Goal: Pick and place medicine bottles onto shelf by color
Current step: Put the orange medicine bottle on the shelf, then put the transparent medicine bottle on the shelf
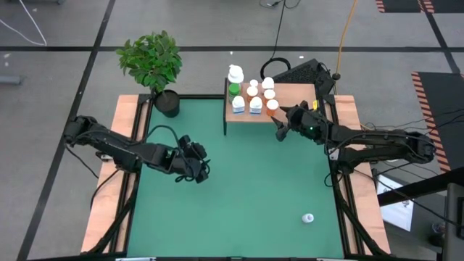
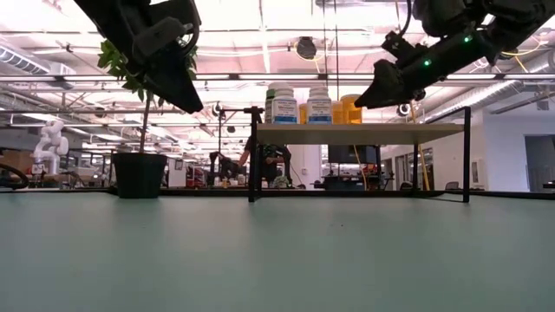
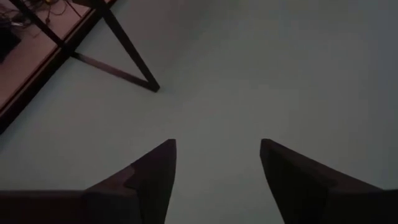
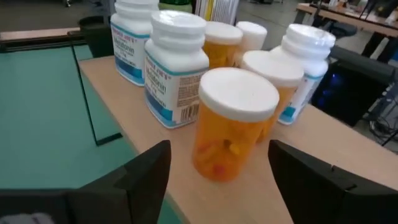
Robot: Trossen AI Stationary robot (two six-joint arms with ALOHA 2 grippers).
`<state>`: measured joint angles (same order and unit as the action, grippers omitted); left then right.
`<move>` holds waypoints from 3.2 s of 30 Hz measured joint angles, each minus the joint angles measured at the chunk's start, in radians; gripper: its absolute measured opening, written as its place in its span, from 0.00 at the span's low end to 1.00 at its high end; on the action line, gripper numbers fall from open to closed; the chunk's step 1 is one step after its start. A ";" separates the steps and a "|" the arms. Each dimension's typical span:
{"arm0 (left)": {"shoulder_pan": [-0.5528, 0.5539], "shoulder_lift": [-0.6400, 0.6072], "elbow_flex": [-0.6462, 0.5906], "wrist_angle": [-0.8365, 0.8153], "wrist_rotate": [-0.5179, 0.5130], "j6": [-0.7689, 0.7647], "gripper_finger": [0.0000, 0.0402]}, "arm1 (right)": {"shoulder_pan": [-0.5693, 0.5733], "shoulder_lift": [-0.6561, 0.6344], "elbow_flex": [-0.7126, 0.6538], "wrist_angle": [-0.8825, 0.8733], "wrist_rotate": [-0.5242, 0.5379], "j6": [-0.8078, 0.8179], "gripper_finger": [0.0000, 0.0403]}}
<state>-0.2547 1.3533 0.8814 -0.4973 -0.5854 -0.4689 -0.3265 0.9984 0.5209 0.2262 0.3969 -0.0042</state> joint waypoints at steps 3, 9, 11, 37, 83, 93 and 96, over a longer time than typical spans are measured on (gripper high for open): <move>0.000 0.000 0.000 0.001 0.000 0.001 0.59 | 0.001 0.003 0.000 0.012 -0.001 -0.001 0.62; 0.010 0.000 0.000 0.001 0.000 -0.002 0.60 | -0.019 0.026 0.001 0.033 -0.008 -0.023 0.54; 0.012 0.000 0.000 0.002 0.000 -0.003 0.60 | -0.026 0.040 0.001 0.027 -0.009 -0.034 0.51; 0.011 0.026 -0.032 0.259 0.022 0.266 0.60 | 0.299 0.040 0.125 -0.437 -0.084 0.241 0.44; 0.110 0.854 0.534 0.832 0.795 0.822 0.60 | 1.240 0.253 0.252 -0.826 -0.384 0.905 0.46; 0.120 0.854 0.534 0.829 0.795 0.807 0.60 | 1.244 0.316 0.252 -0.804 -0.371 0.676 0.46; 0.120 0.854 0.534 0.828 0.795 0.806 0.60 | 1.245 0.334 0.252 -0.787 -0.369 0.645 0.45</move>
<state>-0.1345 2.2074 1.4155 0.3310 0.2092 0.3374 0.9184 1.3326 0.7731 -0.5612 0.0283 0.6409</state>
